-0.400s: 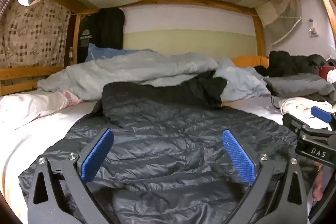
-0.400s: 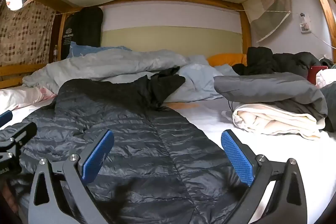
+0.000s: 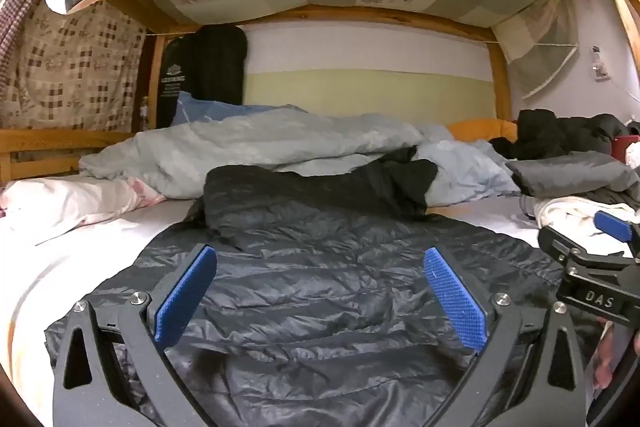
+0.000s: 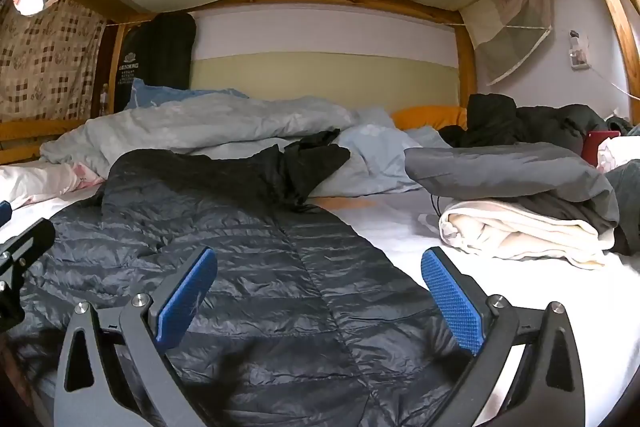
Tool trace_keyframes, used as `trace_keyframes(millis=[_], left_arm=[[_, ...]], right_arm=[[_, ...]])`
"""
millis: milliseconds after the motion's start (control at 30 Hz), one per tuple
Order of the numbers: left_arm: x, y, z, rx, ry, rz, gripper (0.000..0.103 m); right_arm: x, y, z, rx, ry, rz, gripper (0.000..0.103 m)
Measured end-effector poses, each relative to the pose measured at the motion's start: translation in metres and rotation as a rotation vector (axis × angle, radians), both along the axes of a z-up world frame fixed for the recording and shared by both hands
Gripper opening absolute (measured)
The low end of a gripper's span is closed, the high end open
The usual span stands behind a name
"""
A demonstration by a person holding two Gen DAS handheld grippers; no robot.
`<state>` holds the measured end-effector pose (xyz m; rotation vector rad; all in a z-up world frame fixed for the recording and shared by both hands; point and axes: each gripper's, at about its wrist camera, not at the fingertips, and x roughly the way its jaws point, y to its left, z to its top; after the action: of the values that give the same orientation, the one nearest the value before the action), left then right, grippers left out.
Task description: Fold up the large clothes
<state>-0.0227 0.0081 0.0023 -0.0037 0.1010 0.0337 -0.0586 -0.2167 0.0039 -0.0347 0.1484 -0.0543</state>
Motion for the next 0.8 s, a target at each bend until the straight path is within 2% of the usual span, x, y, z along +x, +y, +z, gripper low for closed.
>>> trace_keyframes(millis=[133,333,567,800], left_arm=[[0.003,0.003,-0.001,-0.012,0.017,0.022,0.103],[0.010,0.002,-0.004,-0.019,0.055,0.005,0.103],[0.006,-0.004,-0.004,0.011,0.033,0.023,0.103],[0.009,0.005,-0.004,-0.043,0.054,0.028,0.103]], right_arm=[[0.001,0.006,-0.001,-0.008,-0.003,-0.001,0.103],[0.001,0.006,-0.003,-0.008,-0.001,0.001,0.103],[0.001,0.004,-0.001,-0.005,0.004,0.001,0.103],[-0.001,0.003,0.000,-0.004,-0.008,-0.017,0.103]])
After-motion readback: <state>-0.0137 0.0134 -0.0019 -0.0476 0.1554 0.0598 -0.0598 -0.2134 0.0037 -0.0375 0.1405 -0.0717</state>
